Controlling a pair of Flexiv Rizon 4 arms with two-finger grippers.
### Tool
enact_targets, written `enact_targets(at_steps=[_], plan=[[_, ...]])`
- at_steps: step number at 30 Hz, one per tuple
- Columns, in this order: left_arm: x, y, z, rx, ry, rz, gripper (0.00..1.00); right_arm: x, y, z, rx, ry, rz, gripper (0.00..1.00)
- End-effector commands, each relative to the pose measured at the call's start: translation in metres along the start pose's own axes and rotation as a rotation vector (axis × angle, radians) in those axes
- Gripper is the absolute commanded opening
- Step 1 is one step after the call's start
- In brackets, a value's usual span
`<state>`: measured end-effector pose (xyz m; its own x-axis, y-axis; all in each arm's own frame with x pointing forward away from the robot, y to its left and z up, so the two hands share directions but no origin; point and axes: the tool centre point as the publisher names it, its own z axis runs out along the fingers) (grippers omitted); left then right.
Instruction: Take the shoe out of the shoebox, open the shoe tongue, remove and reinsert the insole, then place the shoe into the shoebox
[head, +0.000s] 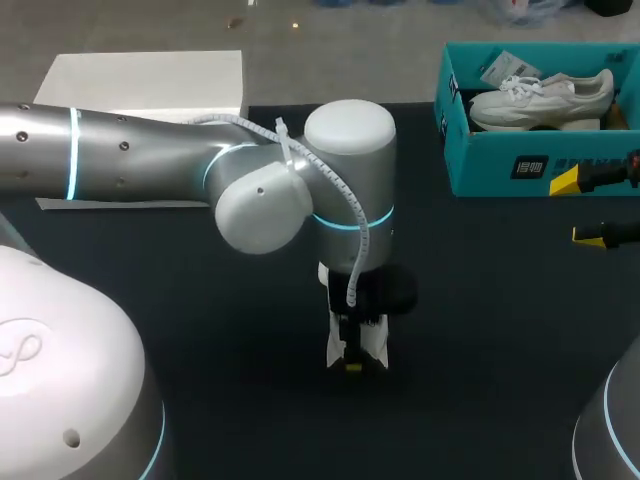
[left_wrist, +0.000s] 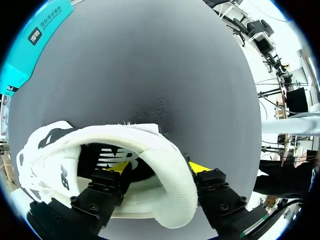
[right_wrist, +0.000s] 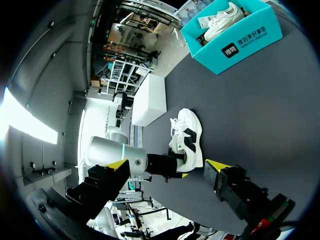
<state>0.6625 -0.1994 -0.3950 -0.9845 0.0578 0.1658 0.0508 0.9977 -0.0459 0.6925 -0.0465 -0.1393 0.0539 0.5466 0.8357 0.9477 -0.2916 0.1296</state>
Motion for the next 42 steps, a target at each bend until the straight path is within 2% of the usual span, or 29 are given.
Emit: enact_targets(at_steps=[1, 9, 18, 26, 28, 34, 42], plan=[[0.003, -0.004, -0.011, -0.049, 0.006, -0.006, 0.0, 0.0, -0.001, 0.0, -0.001, -0.001, 0.001, 1.0], [0.019, 0.004, -0.045, -0.082, 0.039, -0.048, 0.0, 0.0, -0.001, 0.0, -0.001, -0.001, 0.001, 1.0], [0.038, 0.005, -0.11, -0.105, -0.034, -0.077, 0.0, 0.0, -0.001, 0.0, -0.001, -0.001, 0.001, 1.0], [0.046, 0.008, -0.165, -0.038, -0.038, -0.094, 0.0, 0.0, -0.001, 0.0, -0.001, -0.001, 0.001, 1.0], [0.045, 0.01, -0.174, -0.013, -0.032, -0.103, 0.0, 0.0, -0.001, 0.0, -0.001, -0.001, 0.001, 1.0], [0.04, 0.014, -0.194, -0.028, -0.042, -0.119, 0.0, 0.0, -0.001, 0.0, -0.001, -0.001, 0.001, 1.0], [0.038, 0.011, -0.205, -0.115, -0.047, -0.103, 0.0, 0.0, -0.001, 0.0, -0.001, -0.001, 0.001, 1.0]])
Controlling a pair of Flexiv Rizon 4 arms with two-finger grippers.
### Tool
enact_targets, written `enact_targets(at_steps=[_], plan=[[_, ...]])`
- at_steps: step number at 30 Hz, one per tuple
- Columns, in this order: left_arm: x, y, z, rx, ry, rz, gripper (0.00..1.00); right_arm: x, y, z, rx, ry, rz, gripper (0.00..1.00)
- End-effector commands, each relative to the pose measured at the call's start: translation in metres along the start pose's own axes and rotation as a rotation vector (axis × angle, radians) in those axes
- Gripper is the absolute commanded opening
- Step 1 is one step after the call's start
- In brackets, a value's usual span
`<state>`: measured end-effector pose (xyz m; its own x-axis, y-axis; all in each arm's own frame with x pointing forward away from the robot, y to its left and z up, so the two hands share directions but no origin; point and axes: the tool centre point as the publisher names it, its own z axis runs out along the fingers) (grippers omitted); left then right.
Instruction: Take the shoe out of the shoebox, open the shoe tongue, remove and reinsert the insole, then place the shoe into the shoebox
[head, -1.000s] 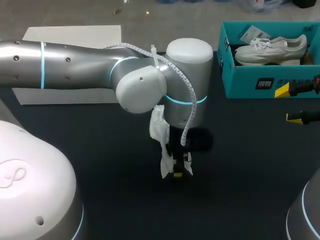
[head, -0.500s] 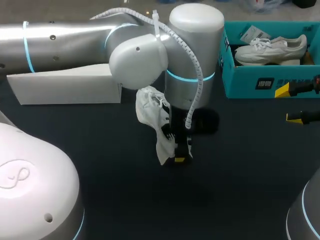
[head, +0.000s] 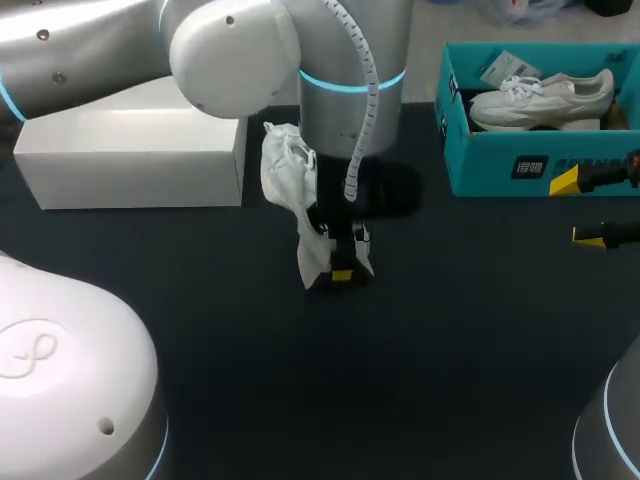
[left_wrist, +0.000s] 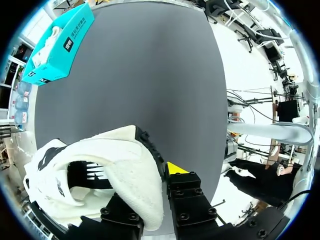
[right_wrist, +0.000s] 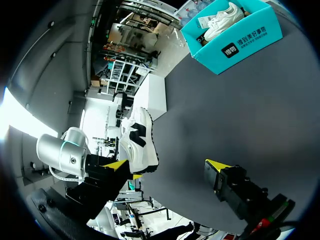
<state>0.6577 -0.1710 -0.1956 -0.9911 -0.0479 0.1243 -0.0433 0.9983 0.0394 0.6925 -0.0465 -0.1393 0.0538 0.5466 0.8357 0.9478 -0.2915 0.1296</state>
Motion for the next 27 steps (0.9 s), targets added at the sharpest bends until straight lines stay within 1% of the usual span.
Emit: enact_targets(at_steps=[1, 18, 19, 20, 21, 22, 24, 25, 27], plan=[[0.0, -0.007, -0.008, -0.044, -0.007, 0.003, 0.0, 0.0, -0.001, 0.0, -0.001, -0.001, 0.001, 1.0], [0.0, -0.007, -0.008, -0.044, -0.007, 0.003, 0.0, 0.0, -0.001, 0.0, -0.001, -0.001, 0.001, 1.0], [0.002, -0.002, -0.012, -0.032, 0.019, 0.035, 0.0, 0.0, -0.001, 0.0, -0.001, -0.001, 0.001, 1.0], [0.002, 0.0, -0.013, -0.058, 0.031, 0.051, 0.0, 0.0, -0.001, 0.0, -0.001, -0.001, 0.001, 1.0], [0.003, 0.007, -0.015, -0.053, 0.028, 0.049, 0.0, 0.0, -0.001, 0.0, -0.001, -0.001, 0.001, 1.0], [0.001, 0.013, -0.018, -0.049, 0.066, 0.08, 0.0, 0.0, -0.001, 0.0, -0.001, -0.001, 0.001, 1.0], [-0.002, 0.028, -0.024, -0.054, 0.071, 0.088, 0.0, 0.0, -0.001, 0.0, -0.001, -0.001, 0.001, 1.0], [-0.004, 0.036, -0.025, -0.043, 0.101, 0.116, 0.0, 0.0, -0.001, 0.0, -0.001, -0.001, 0.001, 1.0], [-0.01, 0.054, -0.028, -0.034, 0.099, 0.113, 0.0, 0.0, -0.001, 0.0, -0.001, -0.001, 0.001, 1.0]])
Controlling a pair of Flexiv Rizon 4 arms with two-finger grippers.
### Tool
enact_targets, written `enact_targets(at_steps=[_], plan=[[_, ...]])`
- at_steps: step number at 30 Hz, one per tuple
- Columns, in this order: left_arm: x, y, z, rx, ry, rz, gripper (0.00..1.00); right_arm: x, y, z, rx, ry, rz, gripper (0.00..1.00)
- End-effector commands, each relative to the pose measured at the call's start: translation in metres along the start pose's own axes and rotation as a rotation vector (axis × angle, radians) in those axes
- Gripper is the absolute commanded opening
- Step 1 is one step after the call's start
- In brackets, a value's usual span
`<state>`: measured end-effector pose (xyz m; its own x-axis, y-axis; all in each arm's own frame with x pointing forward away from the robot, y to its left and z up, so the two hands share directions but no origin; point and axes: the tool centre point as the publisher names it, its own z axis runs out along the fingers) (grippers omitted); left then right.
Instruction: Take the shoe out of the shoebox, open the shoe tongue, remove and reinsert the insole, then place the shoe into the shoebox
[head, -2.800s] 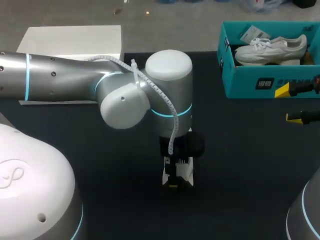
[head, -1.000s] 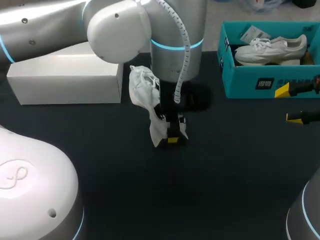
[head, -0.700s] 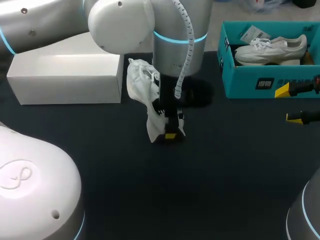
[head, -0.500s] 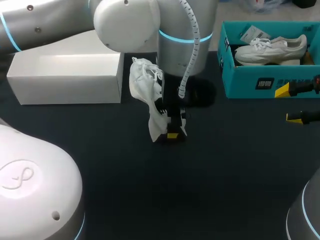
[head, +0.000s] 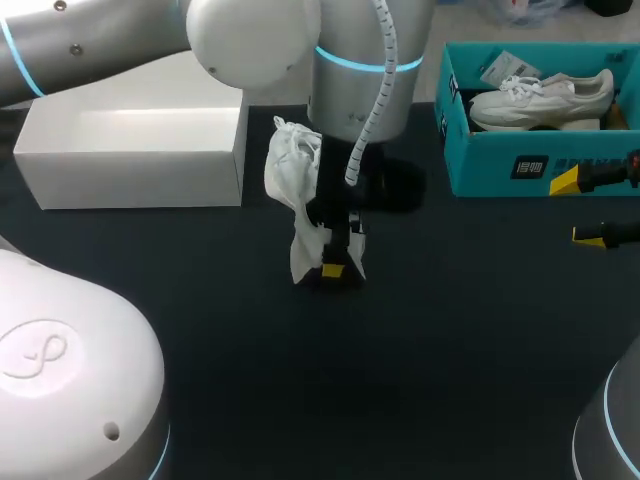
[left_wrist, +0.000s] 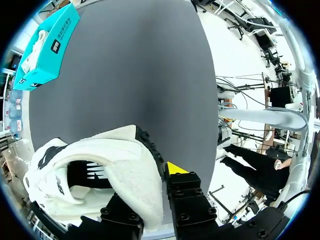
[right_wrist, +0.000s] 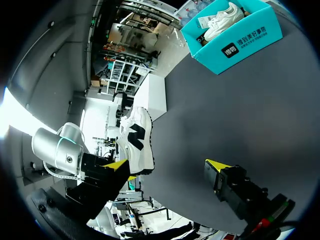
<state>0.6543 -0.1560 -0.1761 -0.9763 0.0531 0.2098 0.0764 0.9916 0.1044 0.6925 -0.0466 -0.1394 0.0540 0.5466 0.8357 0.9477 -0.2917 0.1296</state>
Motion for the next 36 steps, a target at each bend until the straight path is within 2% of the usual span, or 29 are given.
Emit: enact_targets(at_steps=[1, 5, 11, 17, 23, 30, 36], plan=[[-0.011, 0.05, -0.006, 0.05, 0.016, 0.006, 0.0, 0.0, -0.001, 0.0, -0.001, -0.001, 0.001, 1.0], [-0.015, 0.091, -0.006, 0.061, -0.001, 0.008, 0.0, 0.0, -0.001, 0.0, -0.001, -0.001, 0.001, 1.0], [-0.029, 0.164, -0.009, 0.084, 0.009, -0.037, 0.0, 0.0, -0.001, 0.0, -0.001, -0.001, 0.001, 1.0], [-0.049, 0.228, -0.014, 0.093, 0.001, -0.112, 0.0, 0.0, -0.001, 0.0, -0.001, -0.001, 0.001, 1.0], [-0.061, 0.269, -0.018, 0.106, -0.004, -0.102, 0.0, 0.0, -0.001, 0.0, -0.001, -0.001, 0.001, 1.0], [-0.085, 0.323, -0.02, 0.1, 0.01, -0.075, 0.0, 0.0, -0.001, 0.0, -0.001, -0.001, 0.001, 1.0], [-0.108, 0.358, -0.029, 0.049, 0.018, -0.058, 0.0, 0.0, -0.001, 0.0, -0.001, -0.001, 0.001, 1.0]])
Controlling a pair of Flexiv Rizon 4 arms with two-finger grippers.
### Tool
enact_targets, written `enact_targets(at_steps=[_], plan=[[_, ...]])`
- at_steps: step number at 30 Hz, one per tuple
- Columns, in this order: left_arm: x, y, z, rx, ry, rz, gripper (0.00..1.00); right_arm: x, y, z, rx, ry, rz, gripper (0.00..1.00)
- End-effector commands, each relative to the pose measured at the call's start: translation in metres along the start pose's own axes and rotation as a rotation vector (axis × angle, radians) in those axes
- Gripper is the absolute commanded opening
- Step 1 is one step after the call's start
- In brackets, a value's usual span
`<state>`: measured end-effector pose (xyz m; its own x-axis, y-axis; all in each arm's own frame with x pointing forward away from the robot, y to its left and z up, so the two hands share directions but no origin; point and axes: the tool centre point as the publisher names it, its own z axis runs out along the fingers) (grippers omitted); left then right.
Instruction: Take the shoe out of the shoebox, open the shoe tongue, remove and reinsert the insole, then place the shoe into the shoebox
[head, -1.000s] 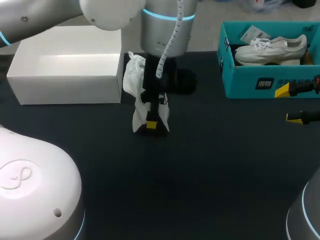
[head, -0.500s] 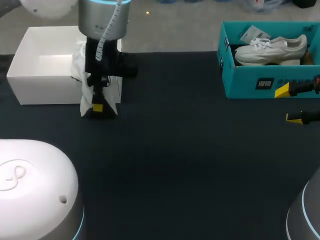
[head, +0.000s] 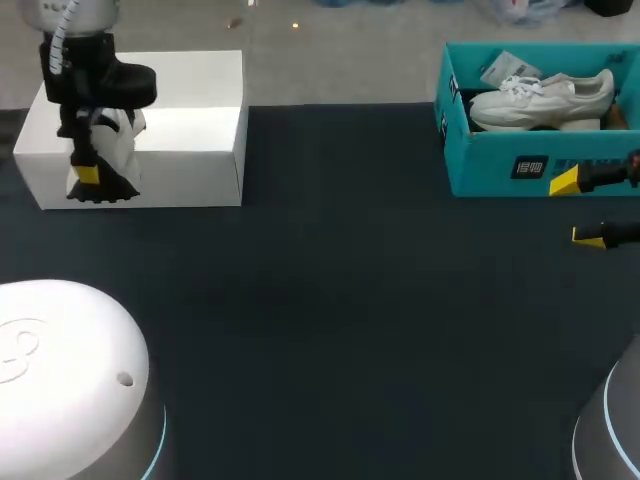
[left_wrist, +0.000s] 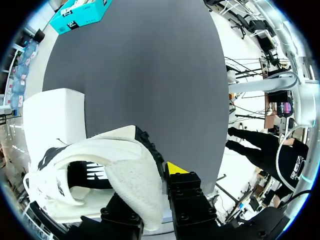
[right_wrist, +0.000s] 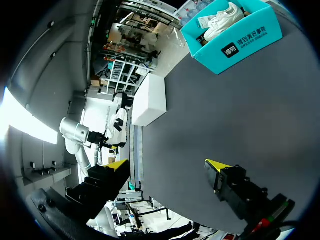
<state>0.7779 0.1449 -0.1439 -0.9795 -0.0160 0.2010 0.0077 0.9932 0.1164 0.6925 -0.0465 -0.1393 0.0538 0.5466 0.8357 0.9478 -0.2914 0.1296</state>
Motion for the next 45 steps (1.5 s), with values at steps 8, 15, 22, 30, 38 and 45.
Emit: enact_targets(at_steps=[8, 15, 22, 30, 38, 45], plan=[[-0.047, 0.078, -0.014, 0.08, 0.059, 0.076, 0.0, 0.0, -0.001, 0.0, -0.001, -0.001, 0.001, 1.0], [-0.056, 0.085, -0.022, 0.063, 0.084, 0.215, 0.0, 0.0, -0.001, 0.0, -0.001, -0.001, 0.001, 1.0], [-0.058, 0.091, -0.025, 0.098, 0.122, 0.259, 0.0, 0.0, -0.001, 0.0, -0.001, -0.001, 0.001, 1.0], [-0.058, 0.091, -0.025, 0.098, 0.122, 0.259, 0.0, 0.0, -0.001, 0.0, -0.001, -0.001, 0.001, 1.0], [-0.056, 0.094, -0.027, 0.108, 0.114, 0.304, 0.0, 0.0, -0.001, 0.0, -0.001, -0.001, 0.001, 1.0], [-0.088, 0.133, -0.025, 0.092, 0.052, 0.196, 0.0, 0.0, -0.001, 0.0, -0.001, -0.001, 0.001, 1.0]])
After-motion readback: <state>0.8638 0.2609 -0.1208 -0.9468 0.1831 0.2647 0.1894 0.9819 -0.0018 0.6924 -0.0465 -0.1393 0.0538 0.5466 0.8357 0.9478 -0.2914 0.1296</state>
